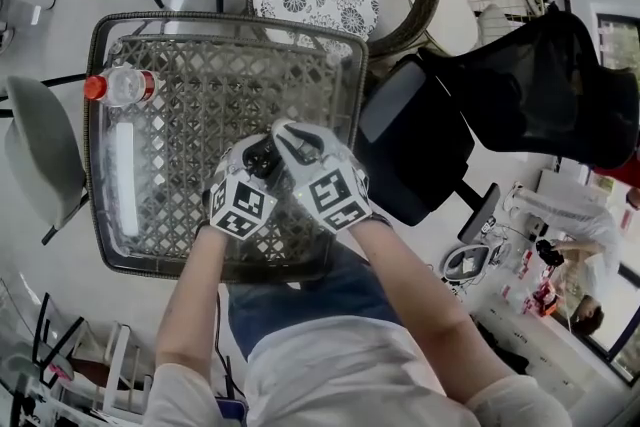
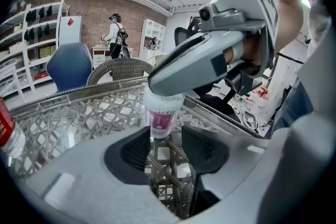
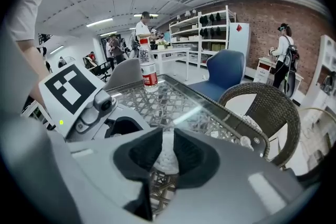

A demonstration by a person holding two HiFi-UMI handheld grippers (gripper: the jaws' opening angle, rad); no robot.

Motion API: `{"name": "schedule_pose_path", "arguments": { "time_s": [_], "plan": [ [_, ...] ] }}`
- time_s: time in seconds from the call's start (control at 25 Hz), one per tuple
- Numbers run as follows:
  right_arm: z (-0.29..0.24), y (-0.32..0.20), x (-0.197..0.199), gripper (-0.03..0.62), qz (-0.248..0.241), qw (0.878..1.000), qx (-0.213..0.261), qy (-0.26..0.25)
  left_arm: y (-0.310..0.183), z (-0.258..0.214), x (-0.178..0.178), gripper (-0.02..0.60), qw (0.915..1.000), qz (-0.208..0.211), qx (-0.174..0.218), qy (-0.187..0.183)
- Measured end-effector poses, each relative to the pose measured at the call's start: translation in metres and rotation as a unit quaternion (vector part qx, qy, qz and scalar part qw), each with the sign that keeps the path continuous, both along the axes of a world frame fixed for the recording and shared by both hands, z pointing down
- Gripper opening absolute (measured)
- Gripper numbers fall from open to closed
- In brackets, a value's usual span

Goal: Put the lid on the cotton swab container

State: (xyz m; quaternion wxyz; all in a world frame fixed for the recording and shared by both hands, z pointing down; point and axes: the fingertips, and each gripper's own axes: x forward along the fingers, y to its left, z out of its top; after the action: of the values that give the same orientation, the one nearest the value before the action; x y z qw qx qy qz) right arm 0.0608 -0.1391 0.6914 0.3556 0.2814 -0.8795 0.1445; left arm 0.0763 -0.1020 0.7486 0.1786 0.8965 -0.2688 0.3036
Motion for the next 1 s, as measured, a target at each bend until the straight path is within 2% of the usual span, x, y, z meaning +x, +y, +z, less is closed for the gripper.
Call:
{"name": "schedule_pose_path", "arguments": {
  "time_s": [0.36, 0.72, 1.0],
  "plan": [
    [0.003, -0.001, 0.003, 0.071, 0.004, 1.0, -0.001, 0.025, 0.006, -0.003, -0.002, 0.179, 1.0, 0.002, -0.003, 0.001],
    [0.001, 0.002, 0.001, 0.069, 0.008, 1.0, -0.017, 0.002, 0.018, -0.018, -0.022, 0.179, 0.9999, -0.007, -0.005, -0.005],
    [-0.035, 0.012, -0.009, 0.069, 0.036, 0.999, 0.019, -0.012, 0.023, -0.047, -0.042, 0.179, 0.9999, 0.008, 0.009, 0.001]
  ]
}}
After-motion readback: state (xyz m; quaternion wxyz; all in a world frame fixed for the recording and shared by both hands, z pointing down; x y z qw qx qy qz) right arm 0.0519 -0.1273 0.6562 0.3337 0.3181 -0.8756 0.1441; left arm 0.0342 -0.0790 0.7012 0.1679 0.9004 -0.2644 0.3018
